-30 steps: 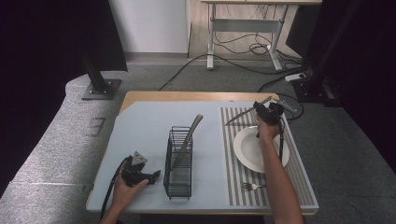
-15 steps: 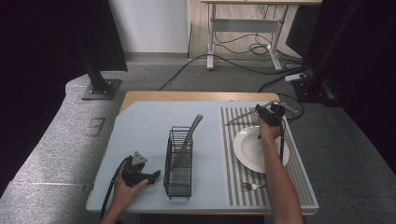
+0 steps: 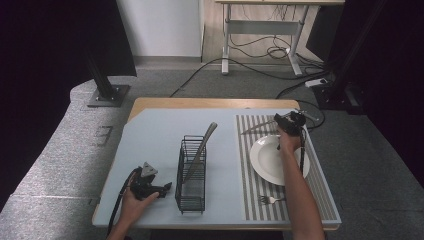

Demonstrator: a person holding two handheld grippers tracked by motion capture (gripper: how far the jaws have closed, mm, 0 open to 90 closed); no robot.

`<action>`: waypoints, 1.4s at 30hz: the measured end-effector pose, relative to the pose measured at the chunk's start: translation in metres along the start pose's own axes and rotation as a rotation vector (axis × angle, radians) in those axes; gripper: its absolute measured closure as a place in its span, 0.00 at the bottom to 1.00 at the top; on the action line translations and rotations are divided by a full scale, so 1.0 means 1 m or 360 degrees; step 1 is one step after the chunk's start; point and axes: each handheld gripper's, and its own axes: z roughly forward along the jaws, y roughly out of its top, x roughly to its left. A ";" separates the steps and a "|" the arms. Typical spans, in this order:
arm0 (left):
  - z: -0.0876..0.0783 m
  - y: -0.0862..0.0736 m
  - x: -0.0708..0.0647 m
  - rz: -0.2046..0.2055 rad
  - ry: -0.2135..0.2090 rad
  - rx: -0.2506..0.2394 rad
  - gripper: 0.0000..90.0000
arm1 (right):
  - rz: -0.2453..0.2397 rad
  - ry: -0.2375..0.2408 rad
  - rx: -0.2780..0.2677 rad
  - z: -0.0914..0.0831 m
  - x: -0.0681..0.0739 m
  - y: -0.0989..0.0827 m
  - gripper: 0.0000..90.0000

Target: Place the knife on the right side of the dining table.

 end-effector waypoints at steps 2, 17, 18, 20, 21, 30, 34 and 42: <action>0.000 0.000 0.000 0.0000 0.0000 0.0000 0.15 | -0.0004 -0.0011 0.0007 0.000 0.000 0.000 0.70; 0.000 0.000 0.000 -0.0001 0.0000 0.0000 0.15 | 0.0012 -0.0075 0.0065 0.001 -0.005 -0.001 0.67; 0.000 0.000 0.000 -0.0001 0.0000 0.0000 0.15 | 0.0012 -0.0075 0.0065 0.001 -0.005 -0.001 0.67; 0.000 0.000 0.000 -0.0001 0.0000 -0.0001 0.15 | 0.0022 -0.0083 0.0076 0.002 -0.006 -0.001 0.66; 0.000 0.000 0.000 -0.0001 0.0000 -0.0001 0.15 | 0.0023 -0.0086 0.0081 0.002 -0.006 -0.001 0.66; 0.000 0.000 0.000 -0.0002 0.0000 0.0000 0.15 | 0.0019 -0.0122 0.0108 0.003 -0.008 -0.002 0.64; 0.000 0.000 0.000 -0.0001 -0.0001 0.0000 0.15 | 0.0026 -0.0132 0.0124 0.003 -0.010 -0.002 0.63; 0.000 0.000 0.000 -0.0001 0.0000 0.0000 0.15 | 0.0023 -0.0151 0.0159 0.003 -0.011 -0.001 0.61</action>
